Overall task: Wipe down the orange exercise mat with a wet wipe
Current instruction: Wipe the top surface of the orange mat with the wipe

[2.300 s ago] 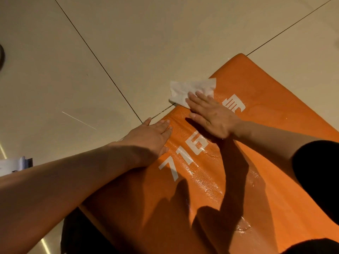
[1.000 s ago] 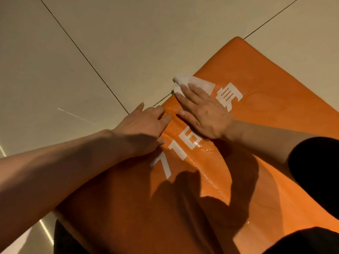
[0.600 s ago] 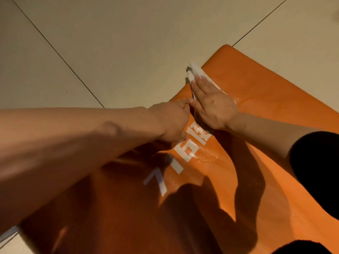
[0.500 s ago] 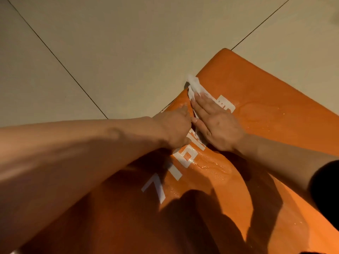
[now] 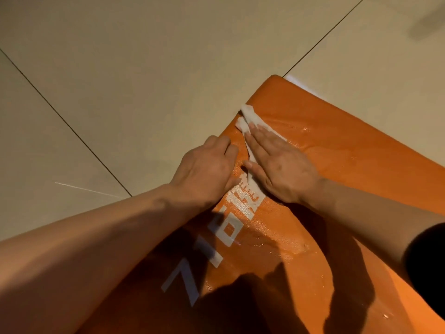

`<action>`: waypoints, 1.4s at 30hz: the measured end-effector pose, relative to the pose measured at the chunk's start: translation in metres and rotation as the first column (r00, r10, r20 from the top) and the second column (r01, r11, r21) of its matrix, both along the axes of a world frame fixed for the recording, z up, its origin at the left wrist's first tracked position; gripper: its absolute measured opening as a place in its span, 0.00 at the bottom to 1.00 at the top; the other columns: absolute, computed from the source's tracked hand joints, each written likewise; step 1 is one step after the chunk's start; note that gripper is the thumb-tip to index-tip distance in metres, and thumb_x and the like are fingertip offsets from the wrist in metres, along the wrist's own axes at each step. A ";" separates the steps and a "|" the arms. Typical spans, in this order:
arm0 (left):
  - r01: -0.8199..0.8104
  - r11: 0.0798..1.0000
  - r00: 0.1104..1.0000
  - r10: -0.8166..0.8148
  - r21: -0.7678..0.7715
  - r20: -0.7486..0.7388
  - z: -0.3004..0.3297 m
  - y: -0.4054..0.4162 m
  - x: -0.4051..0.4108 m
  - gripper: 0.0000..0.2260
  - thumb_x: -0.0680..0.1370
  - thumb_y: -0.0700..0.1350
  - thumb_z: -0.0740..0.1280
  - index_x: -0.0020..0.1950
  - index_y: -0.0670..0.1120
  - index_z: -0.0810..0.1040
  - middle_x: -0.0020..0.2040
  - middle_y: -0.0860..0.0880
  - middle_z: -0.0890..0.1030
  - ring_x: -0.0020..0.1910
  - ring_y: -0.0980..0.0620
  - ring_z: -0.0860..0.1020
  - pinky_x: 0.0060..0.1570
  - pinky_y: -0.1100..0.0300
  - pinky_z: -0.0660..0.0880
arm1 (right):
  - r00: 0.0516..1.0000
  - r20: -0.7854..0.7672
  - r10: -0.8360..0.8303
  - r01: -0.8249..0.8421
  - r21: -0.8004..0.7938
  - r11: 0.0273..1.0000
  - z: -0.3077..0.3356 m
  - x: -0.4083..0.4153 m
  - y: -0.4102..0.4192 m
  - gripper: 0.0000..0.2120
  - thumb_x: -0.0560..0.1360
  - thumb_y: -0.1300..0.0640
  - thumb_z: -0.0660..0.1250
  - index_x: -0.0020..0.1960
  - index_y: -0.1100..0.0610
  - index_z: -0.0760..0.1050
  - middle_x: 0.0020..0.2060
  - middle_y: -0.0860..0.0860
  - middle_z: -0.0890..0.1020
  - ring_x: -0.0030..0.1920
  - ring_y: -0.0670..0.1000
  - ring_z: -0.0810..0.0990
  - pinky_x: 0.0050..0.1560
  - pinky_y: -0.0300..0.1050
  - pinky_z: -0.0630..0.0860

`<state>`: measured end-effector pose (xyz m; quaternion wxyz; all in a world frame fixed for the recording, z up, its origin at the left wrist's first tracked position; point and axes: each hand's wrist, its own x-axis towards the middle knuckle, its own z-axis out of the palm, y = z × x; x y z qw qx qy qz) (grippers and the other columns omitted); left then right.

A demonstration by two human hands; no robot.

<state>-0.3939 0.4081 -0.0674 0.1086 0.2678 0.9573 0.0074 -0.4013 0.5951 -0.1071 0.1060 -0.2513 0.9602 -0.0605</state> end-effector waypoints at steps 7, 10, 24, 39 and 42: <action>-0.030 0.997 0.992 0.020 0.077 0.123 -0.019 0.010 -0.007 0.33 0.82 0.56 0.58 0.80 0.46 0.46 0.80 0.48 0.46 0.78 0.51 0.50 0.73 0.57 0.56 | 0.994 0.042 -0.099 0.099 0.008 0.995 -0.001 -0.052 -0.004 0.33 0.82 0.40 0.37 0.79 0.60 0.42 0.78 0.57 0.42 0.78 0.52 0.41 0.77 0.45 0.40; 0.005 0.999 0.997 -0.008 0.041 0.081 -0.021 0.007 -0.010 0.32 0.82 0.58 0.55 0.80 0.46 0.45 0.80 0.48 0.46 0.78 0.51 0.51 0.72 0.58 0.56 | 0.998 0.001 -0.068 0.068 -0.030 0.997 -0.005 -0.017 0.013 0.38 0.77 0.37 0.32 0.79 0.59 0.43 0.78 0.56 0.43 0.78 0.52 0.41 0.78 0.47 0.43; -0.014 0.971 0.998 0.028 -0.237 0.058 -0.013 0.043 -0.026 0.43 0.75 0.69 0.57 0.79 0.50 0.41 0.80 0.49 0.42 0.72 0.43 0.57 0.53 0.53 0.73 | 0.977 0.020 -0.213 0.213 -0.004 0.977 0.000 -0.043 0.024 0.33 0.82 0.40 0.40 0.79 0.60 0.40 0.78 0.56 0.40 0.78 0.52 0.38 0.76 0.45 0.39; -0.025 0.980 0.967 0.074 -0.198 0.245 -0.014 0.050 -0.030 0.44 0.77 0.63 0.61 0.78 0.47 0.34 0.78 0.47 0.33 0.77 0.49 0.37 0.74 0.54 0.49 | 0.947 0.067 -0.315 0.311 0.064 0.948 0.004 -0.071 0.044 0.34 0.81 0.39 0.38 0.79 0.59 0.39 0.78 0.56 0.40 0.78 0.51 0.38 0.76 0.44 0.38; -0.023 0.981 0.961 0.076 -0.195 0.266 -0.014 0.052 -0.032 0.44 0.78 0.62 0.61 0.78 0.46 0.34 0.77 0.45 0.33 0.77 0.48 0.37 0.74 0.55 0.50 | 0.913 0.166 -0.372 0.370 0.041 0.928 0.008 -0.085 0.029 0.34 0.82 0.39 0.38 0.79 0.60 0.40 0.78 0.56 0.39 0.78 0.52 0.37 0.75 0.44 0.37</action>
